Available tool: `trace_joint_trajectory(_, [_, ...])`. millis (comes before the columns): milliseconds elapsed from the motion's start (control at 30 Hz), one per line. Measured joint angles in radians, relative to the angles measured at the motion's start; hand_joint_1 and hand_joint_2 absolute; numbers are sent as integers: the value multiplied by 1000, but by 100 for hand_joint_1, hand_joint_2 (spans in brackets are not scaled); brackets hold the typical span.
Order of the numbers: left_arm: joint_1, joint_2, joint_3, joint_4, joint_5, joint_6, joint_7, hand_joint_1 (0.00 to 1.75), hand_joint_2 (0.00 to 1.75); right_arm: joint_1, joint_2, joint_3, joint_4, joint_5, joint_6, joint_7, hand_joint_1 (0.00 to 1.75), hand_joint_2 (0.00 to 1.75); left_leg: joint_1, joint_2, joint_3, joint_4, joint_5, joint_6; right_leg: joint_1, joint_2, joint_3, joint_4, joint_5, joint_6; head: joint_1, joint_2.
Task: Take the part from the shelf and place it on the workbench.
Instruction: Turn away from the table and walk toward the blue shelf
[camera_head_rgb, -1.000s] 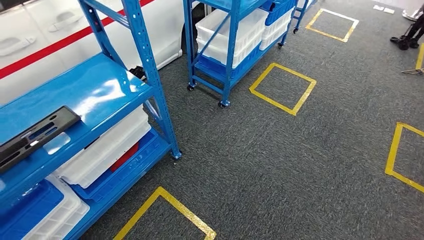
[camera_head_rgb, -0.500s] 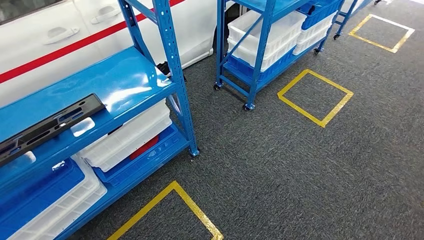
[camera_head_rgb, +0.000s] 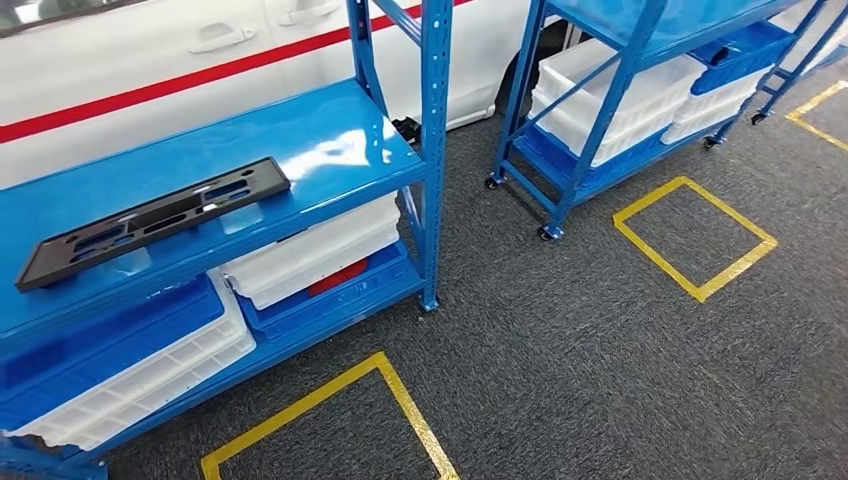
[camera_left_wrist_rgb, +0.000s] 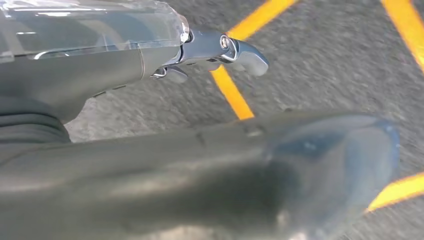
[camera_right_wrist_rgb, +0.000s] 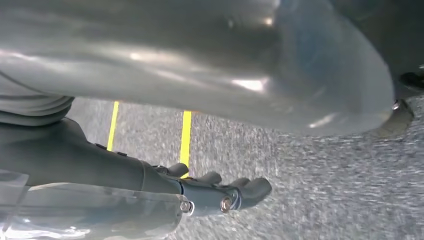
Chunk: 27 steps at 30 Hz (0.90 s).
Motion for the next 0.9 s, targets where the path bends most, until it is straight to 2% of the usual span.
trace_joint_trajectory(33, [-1,0,0,0,0,0,0,0,0,1,0,0,0,0,0,0,0,0,0,-11,-3,-1,2,2,-2,30,-30,63,-34,2,0,0])
trace_joint_trajectory(67, [-2,-1,0,0,0,0,0,0,0,3,0,0,0,0,1,0,0,0,0,-24,-6,0,3,3,-4,44,-61,127,-61,4,0,0])
trace_joint_trajectory(100, [-2,-1,0,0,1,0,0,0,0,5,0,0,0,0,1,1,0,0,0,-38,-7,1,4,3,-5,50,-83,171,-71,5,0,0])
trace_joint_trajectory(133, [-2,-1,0,0,2,0,0,0,0,7,-1,0,0,0,1,1,0,0,0,-53,-8,2,5,3,-7,52,-89,180,-60,5,0,0])
trace_joint_trajectory(167, [-1,-2,0,0,3,0,0,0,0,8,-1,0,0,0,1,1,0,0,1,-69,-8,5,4,1,-8,56,-78,151,-31,5,0,0])
trace_joint_trajectory(200, [-1,-2,0,0,5,0,0,0,0,9,-3,0,0,0,1,1,0,0,1,-84,-8,8,3,-2,-10,67,-53,91,9,4,0,0])
trace_joint_trajectory(267, [-3,-4,0,0,6,0,0,0,0,10,-5,0,0,0,0,1,0,0,0,-109,-13,18,0,-10,-14,109,-4,-25,60,1,0,0])
trace_joint_trajectory(300, [-5,-4,0,0,6,0,0,0,0,9,-6,0,0,0,0,1,0,0,-1,-120,-18,21,0,-16,-15,123,7,-56,68,-2,0,0])
trace_joint_trajectory(333, [-6,-4,0,0,6,0,0,0,0,8,-6,0,0,0,0,0,0,0,-1,-129,-22,23,1,-23,-13,127,10,-65,66,-6,0,0])
trace_joint_trajectory(400, [-3,-4,0,0,6,0,0,0,0,4,-6,0,0,-1,-1,0,0,0,3,-146,-27,21,3,-36,-13,106,11,-70,70,-18,0,0])
trace_joint_trajectory(433, [-2,-5,0,0,6,0,0,0,0,3,-7,-1,0,-2,-2,0,0,0,3,-135,-31,28,-1,-41,-13,96,13,-75,72,-26,0,0])
trace_joint_trajectory(467, [-1,-5,0,0,6,0,0,0,0,3,-8,-1,0,-2,-2,-1,0,0,3,-112,-42,50,-15,-45,-14,83,15,-79,74,-33,0,0])
trace_joint_trajectory(533, [-7,-6,-1,0,5,-1,0,0,0,4,-9,-1,0,-2,-3,-1,0,0,2,-51,-91,153,-70,-50,-10,57,16,-83,74,-43,0,0])
trace_joint_trajectory(567, [-10,-6,-1,0,5,-1,0,0,0,5,-10,-1,0,-2,-2,-1,0,0,3,-36,-124,221,-101,-53,-7,42,16,-83,73,-46,0,0])
trace_joint_trajectory(600, [-11,-6,-1,0,5,-1,0,0,0,5,-10,-1,0,-2,-1,-1,0,0,4,-30,-150,278,-121,-55,-4,28,16,-82,71,-48,0,0])
trace_joint_trajectory(633, [-11,-7,-1,0,6,-1,0,0,0,6,-10,-1,0,-2,-1,-1,0,0,4,-28,-163,306,-124,-55,-2,14,17,-81,70,-48,0,0])
trace_joint_trajectory(667, [-10,-7,-1,0,7,-1,0,0,0,5,-10,-1,0,-1,0,-1,0,0,4,-26,-155,294,-108,-54,0,2,18,-81,68,-49,0,0])
trace_joint_trajectory(700, [-8,-7,-1,0,8,-1,0,0,0,4,-10,-1,0,-1,1,0,0,0,3,-21,-128,244,-78,-50,2,-10,20,-80,66,-48,0,0])
trace_joint_trajectory(767, [-9,-6,-1,0,10,0,1,0,0,3,-10,-1,0,0,3,0,0,0,-5,20,-54,102,-23,-33,6,-33,27,-80,60,-44,0,0])
trace_joint_trajectory(800, [-11,-6,-1,0,10,0,1,0,0,3,-10,-1,0,0,3,1,0,0,-11,39,-30,54,-11,-24,8,-42,30,-80,58,-39,0,0])
trace_joint_trajectory(833, [-12,-6,-1,0,11,0,1,0,0,2,-10,-1,0,0,4,1,0,0,-16,52,-19,29,-9,-16,8,-52,32,-81,56,-34,0,0])
trace_joint_trajectory(900, [-11,-5,-1,0,11,0,1,0,0,-4,-10,-1,0,0,4,1,0,0,-20,36,-20,20,-9,-7,8,-71,39,-85,55,-23,0,0])
